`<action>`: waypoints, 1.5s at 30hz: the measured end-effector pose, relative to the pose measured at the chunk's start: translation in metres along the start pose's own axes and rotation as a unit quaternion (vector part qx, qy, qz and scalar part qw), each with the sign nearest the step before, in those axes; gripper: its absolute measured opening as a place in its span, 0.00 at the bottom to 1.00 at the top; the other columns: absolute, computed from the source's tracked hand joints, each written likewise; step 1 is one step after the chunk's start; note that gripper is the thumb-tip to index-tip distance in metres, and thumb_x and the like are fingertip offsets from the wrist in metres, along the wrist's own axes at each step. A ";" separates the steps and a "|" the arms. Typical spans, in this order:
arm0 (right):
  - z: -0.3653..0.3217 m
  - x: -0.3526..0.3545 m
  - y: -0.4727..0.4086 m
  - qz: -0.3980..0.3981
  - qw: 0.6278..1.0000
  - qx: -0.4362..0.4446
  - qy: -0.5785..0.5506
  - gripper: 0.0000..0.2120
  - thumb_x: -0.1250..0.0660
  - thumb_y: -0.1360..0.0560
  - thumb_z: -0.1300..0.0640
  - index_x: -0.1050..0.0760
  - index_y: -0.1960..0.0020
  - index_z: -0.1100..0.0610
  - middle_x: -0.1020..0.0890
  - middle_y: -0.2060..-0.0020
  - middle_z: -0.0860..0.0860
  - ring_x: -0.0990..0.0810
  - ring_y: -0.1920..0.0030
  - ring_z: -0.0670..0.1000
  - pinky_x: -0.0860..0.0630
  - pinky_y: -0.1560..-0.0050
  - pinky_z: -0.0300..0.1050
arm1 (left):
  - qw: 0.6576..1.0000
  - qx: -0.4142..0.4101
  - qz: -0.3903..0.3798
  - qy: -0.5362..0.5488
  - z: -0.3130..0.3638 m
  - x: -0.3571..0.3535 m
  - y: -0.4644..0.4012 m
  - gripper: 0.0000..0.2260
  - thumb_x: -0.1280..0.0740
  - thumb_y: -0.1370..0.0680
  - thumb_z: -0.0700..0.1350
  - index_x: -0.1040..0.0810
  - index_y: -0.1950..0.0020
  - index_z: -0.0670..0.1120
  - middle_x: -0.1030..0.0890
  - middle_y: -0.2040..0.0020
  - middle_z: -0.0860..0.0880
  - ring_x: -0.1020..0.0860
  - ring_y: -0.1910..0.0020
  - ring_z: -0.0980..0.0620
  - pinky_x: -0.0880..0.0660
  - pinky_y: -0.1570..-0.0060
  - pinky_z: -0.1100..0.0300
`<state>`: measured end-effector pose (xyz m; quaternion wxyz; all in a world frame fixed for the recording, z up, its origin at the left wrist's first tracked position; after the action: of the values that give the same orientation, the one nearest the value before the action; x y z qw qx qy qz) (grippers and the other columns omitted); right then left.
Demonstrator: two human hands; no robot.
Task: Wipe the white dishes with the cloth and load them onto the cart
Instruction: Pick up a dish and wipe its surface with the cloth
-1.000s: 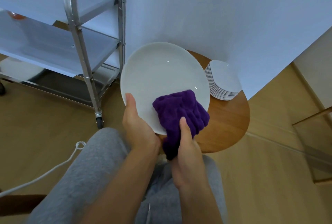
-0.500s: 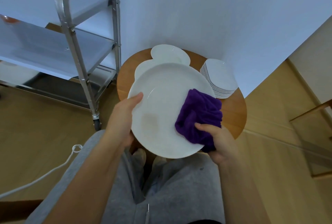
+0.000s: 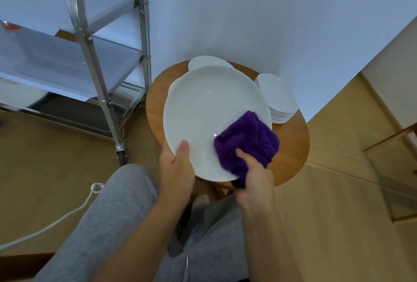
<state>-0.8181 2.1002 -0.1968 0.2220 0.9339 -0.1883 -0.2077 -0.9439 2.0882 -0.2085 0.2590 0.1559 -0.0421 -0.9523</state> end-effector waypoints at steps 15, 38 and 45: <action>0.023 -0.005 -0.005 0.046 0.997 -0.044 -0.037 0.14 0.26 0.33 0.59 0.25 0.49 0.54 0.18 0.54 0.55 0.19 0.53 0.57 0.21 0.57 0.51 | 0.999 0.000 0.020 0.046 -0.008 -0.019 0.009 0.24 0.35 0.25 0.33 0.34 0.44 0.62 0.26 0.52 0.63 0.22 0.58 0.67 0.26 0.68 0.73; -0.002 0.022 -0.019 -0.033 0.999 0.008 0.009 0.15 0.26 0.35 0.64 0.22 0.50 0.54 0.15 0.62 0.50 0.16 0.60 0.51 0.21 0.64 0.45 | 0.997 0.009 -0.052 -0.048 0.010 0.013 -0.016 0.13 0.39 0.21 0.41 0.31 0.52 0.62 0.23 0.58 0.62 0.22 0.59 0.60 0.27 0.73 0.74; -0.056 0.030 -0.040 -0.105 0.961 0.154 0.205 0.24 0.23 0.44 0.56 0.22 0.49 0.54 0.15 0.58 0.48 0.16 0.57 0.49 0.21 0.62 0.42 | 0.966 0.072 -0.209 -0.134 0.028 0.044 -0.034 0.12 0.40 0.21 0.40 0.26 0.48 0.59 0.17 0.57 0.55 0.18 0.58 0.54 0.22 0.66 0.62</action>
<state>-0.7559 2.1384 -0.1798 0.0865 0.9939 -0.0689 -0.0026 -1.0051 2.0951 -0.1996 0.0342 0.0505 -0.1115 -0.9919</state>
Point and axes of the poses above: each hand's wrist, its own y-axis away from the middle knuckle, its own x-axis out of the back of the hand, z = x × y, the point moved 1 cm from there along -y, towards the middle knuckle
